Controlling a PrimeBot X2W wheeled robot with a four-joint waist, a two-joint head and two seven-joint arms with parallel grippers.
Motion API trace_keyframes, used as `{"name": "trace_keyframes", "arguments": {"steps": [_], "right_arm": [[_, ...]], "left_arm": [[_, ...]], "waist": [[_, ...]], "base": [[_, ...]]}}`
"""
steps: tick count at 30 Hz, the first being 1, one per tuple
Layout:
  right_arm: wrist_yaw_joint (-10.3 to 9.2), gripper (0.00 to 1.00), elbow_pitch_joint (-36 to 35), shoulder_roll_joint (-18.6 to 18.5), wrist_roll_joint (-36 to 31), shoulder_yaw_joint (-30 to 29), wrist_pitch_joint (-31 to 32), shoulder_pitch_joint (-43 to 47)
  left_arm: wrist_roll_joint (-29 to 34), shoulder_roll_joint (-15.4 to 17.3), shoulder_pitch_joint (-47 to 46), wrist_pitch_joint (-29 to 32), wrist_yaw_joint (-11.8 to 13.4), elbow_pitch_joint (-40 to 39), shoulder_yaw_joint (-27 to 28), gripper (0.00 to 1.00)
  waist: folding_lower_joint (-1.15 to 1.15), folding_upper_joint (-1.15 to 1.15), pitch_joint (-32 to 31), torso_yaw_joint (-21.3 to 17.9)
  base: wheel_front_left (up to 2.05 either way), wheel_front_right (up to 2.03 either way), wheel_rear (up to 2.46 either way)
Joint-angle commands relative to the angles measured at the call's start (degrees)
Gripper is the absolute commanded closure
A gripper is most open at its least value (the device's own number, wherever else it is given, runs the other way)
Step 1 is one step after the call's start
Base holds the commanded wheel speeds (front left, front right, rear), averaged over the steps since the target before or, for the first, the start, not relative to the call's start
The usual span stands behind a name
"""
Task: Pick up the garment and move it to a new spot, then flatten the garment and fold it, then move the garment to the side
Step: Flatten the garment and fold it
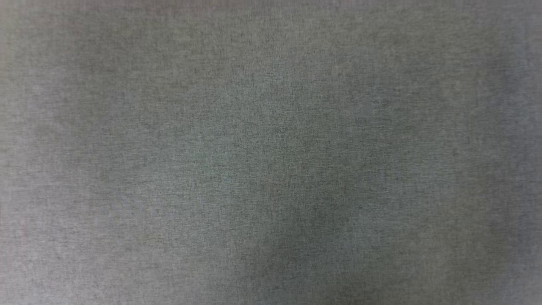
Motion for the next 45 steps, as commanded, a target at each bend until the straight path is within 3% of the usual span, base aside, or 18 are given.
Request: {"name": "trace_keyframes", "arguments": {"steps": [1,13,23,34,45], "right_arm": [[-0.04,1.00,1.79,-0.28,0.85,1.03,-0.85,-0.41],[-0.03,1.00,15.96,0.01,5.59,10.02,-4.64,5.73],[-0.04,1.00,20.56,-0.42,12.70,18.71,-5.41,24.67],[-0.04,1.00,14.42,-4.59,19.94,25.92,-7.29,47.67],[-0.04,1.00,3.35,-10.22,22.65,24.12,-9.51,69.82]], "left_arm": [[-0.22,-0.61,0.73,-0.76,-0.34,1.25,-0.18,1.00],[-2.51,-5.33,8.44,-4.47,-4.16,13.87,-1.12,1.00],[-7.12,-8.74,26.56,-5.36,-7.25,20.09,1.01,1.00],[-5.60,-8.29,56.17,-5.29,-7.02,3.83,7.94,1.00],[-2.57,-9.37,82.66,-4.62,-3.52,-14.05,9.83,1.00]], "waist": [[-0.01,0.00,1.41,0.23],[-0.01,0.00,0.32,0.61],[-0.01,0.00,-12.05,0.98],[-0.01,0.00,-26.09,1.33],[-0.01,0.00,-33.42,3.29]], "base": [[0.00,0.00,0.00],[0.00,0.00,0.00],[0.00,0.00,0.00],[0.00,0.00,0.00],[0.00,0.00,0.00]]}}
